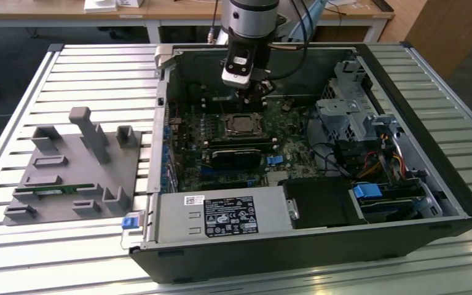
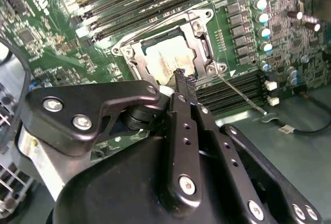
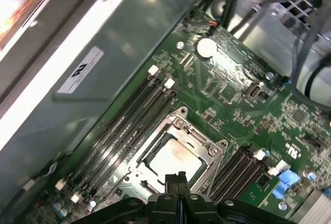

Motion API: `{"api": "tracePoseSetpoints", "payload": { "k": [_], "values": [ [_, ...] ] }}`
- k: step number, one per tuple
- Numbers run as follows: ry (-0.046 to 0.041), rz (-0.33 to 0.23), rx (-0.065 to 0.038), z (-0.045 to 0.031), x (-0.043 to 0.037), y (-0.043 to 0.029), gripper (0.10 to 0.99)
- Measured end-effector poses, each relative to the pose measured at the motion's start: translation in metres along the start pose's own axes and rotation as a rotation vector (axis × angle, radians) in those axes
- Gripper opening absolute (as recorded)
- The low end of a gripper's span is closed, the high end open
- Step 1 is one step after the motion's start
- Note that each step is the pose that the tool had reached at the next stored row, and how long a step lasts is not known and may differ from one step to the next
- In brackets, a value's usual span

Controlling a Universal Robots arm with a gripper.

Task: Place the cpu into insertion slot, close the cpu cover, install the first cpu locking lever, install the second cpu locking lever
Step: 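Install the first cpu locking lever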

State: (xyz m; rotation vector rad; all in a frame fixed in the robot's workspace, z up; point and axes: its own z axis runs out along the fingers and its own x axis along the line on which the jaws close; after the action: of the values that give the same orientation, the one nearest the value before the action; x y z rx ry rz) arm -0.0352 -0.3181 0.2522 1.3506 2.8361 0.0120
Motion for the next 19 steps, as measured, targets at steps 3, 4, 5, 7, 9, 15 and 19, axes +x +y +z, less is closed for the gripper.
{"api": "tracePoseSetpoints", "payload": {
  "k": [3, 4, 5, 7, 9, 15, 19],
  "values": [
    [0.0004, -0.052, 0.0, 0.0001, 0.0, 0.0, 0.106],
    [0.0005, -0.069, 0.0, 0.0001, 0.0, 0.0, 0.106],
    [0.0007, -0.085, 0.0, 0.0001, 0.0, 0.0, 0.106],
    [0.0008, -0.118, 0.0, 0.0001, 0.0, 0.0, 0.106],
    [0.0011, -0.147, 0.0, 0.0001, 0.0, 0.0, 0.106],
    [0.0013, -0.21, 0.0, 0.0001, -0.0003, -0.0003, 0.106],
    [0.0016, -0.256, 0.0, 0.0001, -0.0004, -0.0004, 0.106]
  ]
}}
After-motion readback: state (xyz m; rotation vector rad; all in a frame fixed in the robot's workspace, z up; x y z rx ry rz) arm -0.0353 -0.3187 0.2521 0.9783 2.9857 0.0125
